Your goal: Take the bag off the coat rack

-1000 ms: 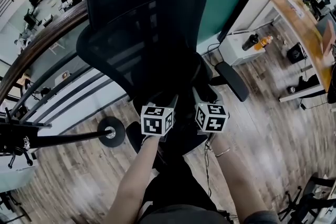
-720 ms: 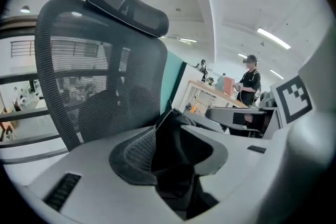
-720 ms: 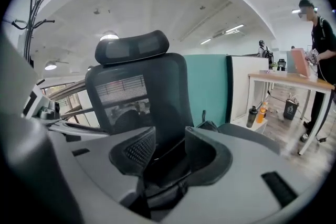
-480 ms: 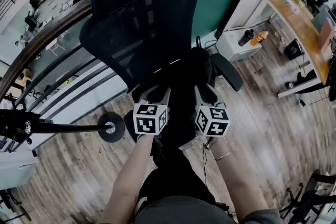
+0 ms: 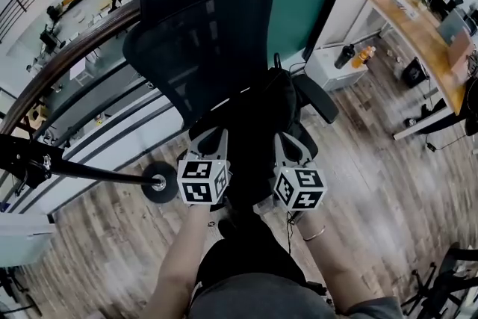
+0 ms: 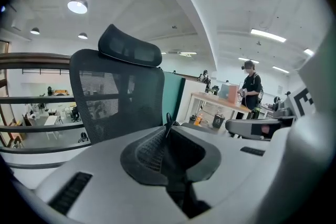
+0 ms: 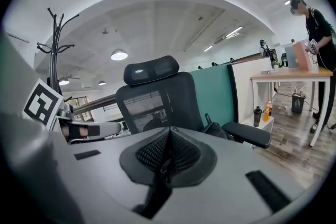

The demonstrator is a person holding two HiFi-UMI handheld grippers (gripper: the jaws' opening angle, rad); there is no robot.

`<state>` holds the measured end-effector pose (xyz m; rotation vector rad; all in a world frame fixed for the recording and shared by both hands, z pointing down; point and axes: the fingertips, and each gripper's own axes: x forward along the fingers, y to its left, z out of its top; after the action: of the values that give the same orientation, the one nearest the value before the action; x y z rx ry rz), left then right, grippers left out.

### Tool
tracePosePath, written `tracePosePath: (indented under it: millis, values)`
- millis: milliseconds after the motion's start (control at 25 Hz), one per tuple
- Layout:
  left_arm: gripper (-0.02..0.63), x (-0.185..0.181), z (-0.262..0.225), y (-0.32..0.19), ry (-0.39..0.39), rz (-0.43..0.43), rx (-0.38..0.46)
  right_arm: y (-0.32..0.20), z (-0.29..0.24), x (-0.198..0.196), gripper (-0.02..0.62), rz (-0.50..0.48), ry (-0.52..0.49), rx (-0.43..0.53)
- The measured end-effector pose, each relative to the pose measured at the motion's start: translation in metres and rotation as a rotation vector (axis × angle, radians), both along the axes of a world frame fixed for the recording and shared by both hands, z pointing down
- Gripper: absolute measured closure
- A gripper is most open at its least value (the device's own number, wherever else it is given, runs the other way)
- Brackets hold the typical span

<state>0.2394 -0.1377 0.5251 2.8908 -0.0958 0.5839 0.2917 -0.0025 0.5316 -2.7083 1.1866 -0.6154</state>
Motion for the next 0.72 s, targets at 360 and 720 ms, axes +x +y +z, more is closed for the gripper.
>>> tracePosePath:
  millis: [360, 720]
  values:
    - [0.575, -0.048, -0.022, 0.005, 0.039, -0.052, 0.035, 0.021, -0.017, -0.041, 0.592, -0.035, 0.01, 0.026]
    - [0.577, -0.091, -0.033, -0.003, 0.06, -0.104, 0.053, 0.024, -0.027, -0.066, 0.595, -0.066, 0.034, 0.033]
